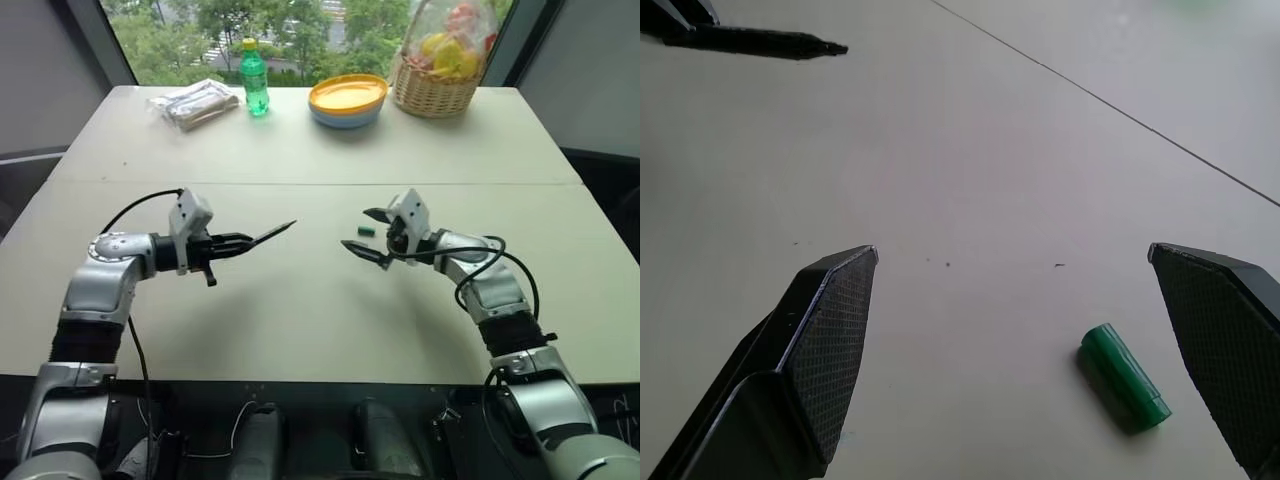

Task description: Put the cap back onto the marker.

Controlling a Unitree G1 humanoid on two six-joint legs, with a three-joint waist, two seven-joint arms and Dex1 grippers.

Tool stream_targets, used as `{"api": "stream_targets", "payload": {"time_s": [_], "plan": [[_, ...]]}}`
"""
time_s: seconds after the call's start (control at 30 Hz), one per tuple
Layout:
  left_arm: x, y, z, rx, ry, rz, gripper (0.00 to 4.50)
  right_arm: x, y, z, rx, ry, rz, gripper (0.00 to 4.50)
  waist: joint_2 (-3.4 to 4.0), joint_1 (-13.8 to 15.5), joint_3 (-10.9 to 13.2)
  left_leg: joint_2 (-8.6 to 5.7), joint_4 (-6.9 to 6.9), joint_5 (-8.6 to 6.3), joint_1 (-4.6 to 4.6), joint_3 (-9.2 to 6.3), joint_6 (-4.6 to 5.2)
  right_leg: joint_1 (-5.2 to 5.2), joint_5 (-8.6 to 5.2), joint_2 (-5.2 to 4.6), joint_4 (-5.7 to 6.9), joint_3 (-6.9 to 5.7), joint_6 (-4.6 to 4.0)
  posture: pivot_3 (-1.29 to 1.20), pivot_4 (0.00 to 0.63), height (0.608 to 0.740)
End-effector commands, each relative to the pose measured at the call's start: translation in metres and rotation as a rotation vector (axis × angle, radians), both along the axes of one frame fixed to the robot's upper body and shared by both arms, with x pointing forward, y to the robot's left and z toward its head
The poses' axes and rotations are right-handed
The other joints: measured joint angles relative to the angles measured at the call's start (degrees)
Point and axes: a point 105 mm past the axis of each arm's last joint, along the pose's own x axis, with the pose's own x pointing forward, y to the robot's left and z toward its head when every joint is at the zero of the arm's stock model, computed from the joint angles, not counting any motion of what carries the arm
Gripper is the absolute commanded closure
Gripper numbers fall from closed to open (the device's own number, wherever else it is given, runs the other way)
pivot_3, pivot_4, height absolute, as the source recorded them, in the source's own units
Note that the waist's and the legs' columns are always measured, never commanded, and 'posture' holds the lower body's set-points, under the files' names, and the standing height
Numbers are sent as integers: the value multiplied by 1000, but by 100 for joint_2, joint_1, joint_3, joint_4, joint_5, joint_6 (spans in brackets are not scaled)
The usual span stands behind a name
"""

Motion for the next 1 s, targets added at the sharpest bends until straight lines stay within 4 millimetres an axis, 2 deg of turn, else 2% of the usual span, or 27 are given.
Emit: {"api": "stream_targets", "payload": {"time_s": [0.03, 0.2, 0.5, 0.8, 1.0], "plan": [[0, 13, 11, 23, -54, -7, 4409, 8, 6, 2, 0, -34, 40, 0, 0, -6, 0, 0, -1, 0, 0, 0, 0, -1, 0, 0, 0, 0, 0, 0, 150, 740], [-10, 16, 13, 71, -57, -42, 4409, 22, 1, -7, -24, -30, 19, 0, 2, -10, 1, 0, -6, 0, -1, 4, -1, -4, 0, -1, -2, 4, 0, 0, 150, 740], [-22, 22, 11, 103, -56, -19, 4409, 41, -18, -6, -111, -58, -35, 0, 4, -12, 2, 0, -10, 0, -1, 10, -1, -11, 0, -1, -1, 14, -1, 0, 150, 740], [-26, 20, 9, 117, -63, -9, 4409, 39, -45, -22, -223, -12, -60, 0, 4, 5, 2, 0, -9, 0, 1, 14, -1, -9, 0, -2, 0, 19, -1, 0, 150, 740], [-35, 18, 15, 155, -66, -86, 4409, 35, -49, -30, -241, 35, -39, 0, 4, 5, 2, -1, -9, 0, 3, 14, -1, -6, 0, -2, -1, 20, -1, 0, 150, 740]]}}
